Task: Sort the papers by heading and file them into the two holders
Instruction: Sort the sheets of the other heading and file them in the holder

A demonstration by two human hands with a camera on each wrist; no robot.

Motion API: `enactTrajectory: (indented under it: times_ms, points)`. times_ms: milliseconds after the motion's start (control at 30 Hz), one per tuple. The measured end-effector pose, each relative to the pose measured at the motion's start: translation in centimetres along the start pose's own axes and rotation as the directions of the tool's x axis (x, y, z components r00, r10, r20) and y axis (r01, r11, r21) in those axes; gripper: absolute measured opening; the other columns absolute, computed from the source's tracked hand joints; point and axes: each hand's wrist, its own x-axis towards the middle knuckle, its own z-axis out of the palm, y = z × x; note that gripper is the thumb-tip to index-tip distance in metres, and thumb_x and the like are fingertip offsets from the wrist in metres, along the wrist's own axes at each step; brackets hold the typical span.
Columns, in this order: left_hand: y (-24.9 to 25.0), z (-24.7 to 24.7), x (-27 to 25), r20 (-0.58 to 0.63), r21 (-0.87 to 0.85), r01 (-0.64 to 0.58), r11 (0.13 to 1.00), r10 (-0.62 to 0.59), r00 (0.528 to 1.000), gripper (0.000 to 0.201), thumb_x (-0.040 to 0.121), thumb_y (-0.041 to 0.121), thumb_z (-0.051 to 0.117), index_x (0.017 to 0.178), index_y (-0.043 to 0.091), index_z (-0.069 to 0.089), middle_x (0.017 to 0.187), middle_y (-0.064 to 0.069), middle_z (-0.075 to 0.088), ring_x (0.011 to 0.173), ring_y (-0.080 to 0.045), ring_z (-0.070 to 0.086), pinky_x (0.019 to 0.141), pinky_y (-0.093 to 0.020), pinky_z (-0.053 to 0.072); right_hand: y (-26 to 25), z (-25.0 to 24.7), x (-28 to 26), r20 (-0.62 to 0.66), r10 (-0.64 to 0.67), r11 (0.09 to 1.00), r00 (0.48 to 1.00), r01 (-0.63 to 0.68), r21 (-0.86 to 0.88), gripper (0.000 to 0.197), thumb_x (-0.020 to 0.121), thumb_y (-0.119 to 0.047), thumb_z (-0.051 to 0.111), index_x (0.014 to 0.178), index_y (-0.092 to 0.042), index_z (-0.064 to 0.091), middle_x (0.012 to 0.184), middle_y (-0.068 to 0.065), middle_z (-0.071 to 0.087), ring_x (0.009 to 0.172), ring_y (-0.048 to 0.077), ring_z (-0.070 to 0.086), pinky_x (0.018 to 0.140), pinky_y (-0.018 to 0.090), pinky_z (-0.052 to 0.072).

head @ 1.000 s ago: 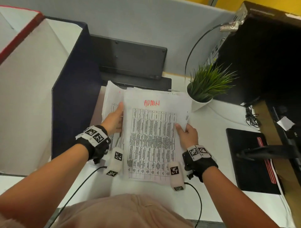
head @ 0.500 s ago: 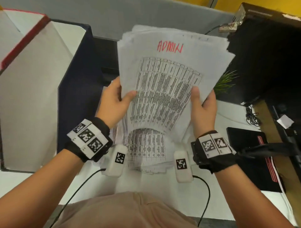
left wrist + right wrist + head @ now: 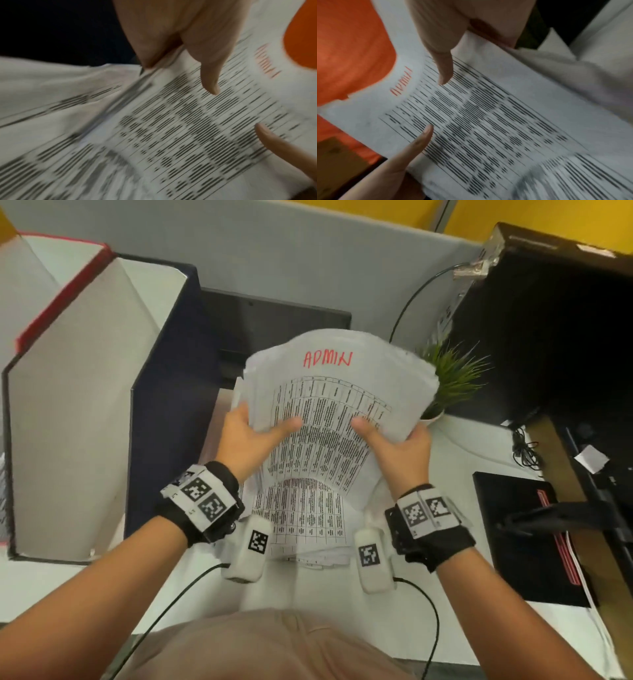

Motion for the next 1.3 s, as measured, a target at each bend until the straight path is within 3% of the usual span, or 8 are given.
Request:
enactTrajectory:
  times_ms: [100, 267, 367, 500, 667, 833, 1100, 1300]
  points:
    - [-2.9, 0.4, -0.5, 0.052, 0.143, 0.213, 0.967, -0.222, 0.974, 0.067, 0.065, 0.039, 0.078, 0.122, 0.015, 0.052, 0.116, -0.005, 0.062, 0.104, -0.02, 0.059, 0.09, -0.035, 0.049, 2.6, 0.5, -1.2, -0.015, 0.132, 0.991, 0.991, -0.132, -0.029, 0.037, 0.071, -0.004, 0.076, 0.105, -0.014, 0.063, 0.093, -0.01, 0.069, 0.082, -0.005, 0.067, 0.073, 0.019, 0.057]
    - [-2.1, 0.9, -0.3, -0.043, 0.119, 0.157, 0.98, -0.153, 0.987, 0.019, 0.077, 0.024, 0.074, 0.088, 0.022, 0.059, 0.088, -0.005, 0.066, 0.083, -0.019, 0.061, 0.071, -0.031, 0.054, 2.7, 1.2, -0.6, -0.073, 0.154, 0.986, 0.985, -0.158, -0.059, 0.054, 0.073, -0.012, 0.077, 0.122, -0.005, 0.056, 0.118, 0.006, 0.065, 0.111, 0.018, 0.061, 0.1, 0.043, 0.047]
    - [0.5, -0.2, 0.3, -0.007, 0.213, 0.092, 0.973, -0.093, 0.996, 0.03, 0.078, 0.024, 0.074, 0.099, 0.007, 0.064, 0.099, -0.018, 0.068, 0.085, -0.024, 0.063, 0.082, -0.043, 0.053, 1.0, 1.3, 0.5, -0.046, 0.099, 0.992, 0.994, -0.102, -0.08, 0.05, 0.072, -0.012, 0.077, 0.119, -0.011, 0.059, 0.107, -0.006, 0.066, 0.098, 0.004, 0.063, 0.094, 0.031, 0.052]
    - [4.9, -3.3, 0.5, 0.052, 0.228, 0.036, 0.973, -0.049, 0.997, 0.03, 0.076, 0.02, 0.075, 0.103, 0.011, 0.067, 0.101, -0.005, 0.071, 0.089, -0.01, 0.068, 0.077, -0.023, 0.055, -0.7, 1.9, 1.1, 0.075, 0.016, 0.999, 0.997, -0.012, -0.053, 0.04, 0.071, -0.016, 0.078, 0.105, -0.029, 0.06, 0.1, -0.017, 0.067, 0.094, -0.005, 0.064, 0.077, 0.013, 0.054]
    - [8.8, -9.3, 0.2, -0.063, 0.419, 0.173, 0.891, -0.162, 0.985, 0.045, 0.064, 0.042, 0.08, 0.092, 0.012, 0.062, 0.081, 0.005, 0.066, 0.075, -0.001, 0.064, 0.067, -0.019, 0.052, -0.4, 2.7, 0.9, 0.237, -0.002, 0.999, 0.971, 0.014, -0.05, 0.022, 0.082, -0.02, 0.065, 0.102, -0.027, 0.059, 0.098, -0.001, 0.069, 0.085, 0.009, 0.067, 0.071, 0.027, 0.055]
    - [11.8, -17.4, -0.3, -0.098, 0.325, 0.335, 0.885, -0.321, 0.942, 0.073, 0.04, 0.052, 0.086, 0.107, 0.029, 0.064, 0.104, 0.008, 0.07, 0.101, -0.017, 0.064, 0.094, -0.045, 0.045, 3.3, 1.2, 0.7, 0.255, 0.12, 0.975, 0.96, -0.064, -0.214, 0.023, 0.075, -0.036, 0.068, 0.095, -0.04, 0.059, 0.09, 0.005, 0.068, 0.078, 0.015, 0.065, 0.067, 0.031, 0.053]
    - [11.9, -23.8, -1.1, -0.488, 0.492, 0.541, 0.682, -0.298, 0.82, 0.069, 0.054, 0.044, 0.082, 0.113, 0.016, 0.062, 0.106, -0.005, 0.067, 0.099, -0.028, 0.062, 0.094, -0.044, 0.045, 9.9, -1.9, 0.6, 0.083, 0.253, 0.689, 0.964, -0.12, -0.715, 0.061, 0.068, -0.028, 0.081, 0.121, -0.021, 0.052, 0.11, 0.017, 0.057, 0.096, 0.029, 0.055, 0.087, 0.038, 0.046]
    - [8.0, -21.0, 0.2, -0.452, 0.714, 0.45, 0.536, -0.137, 0.881, 0.049, 0.072, 0.022, 0.078, 0.112, 0.002, 0.06, 0.099, -0.011, 0.059, 0.086, -0.026, 0.053, 0.071, -0.029, 0.037, 12.1, -2.3, -0.5, 0.077, 0.283, 0.58, 0.956, -0.106, -0.807, 0.087, 0.062, -0.027, 0.085, 0.136, -0.015, 0.041, 0.123, 0.022, 0.047, 0.112, 0.035, 0.051, 0.101, 0.042, 0.041]
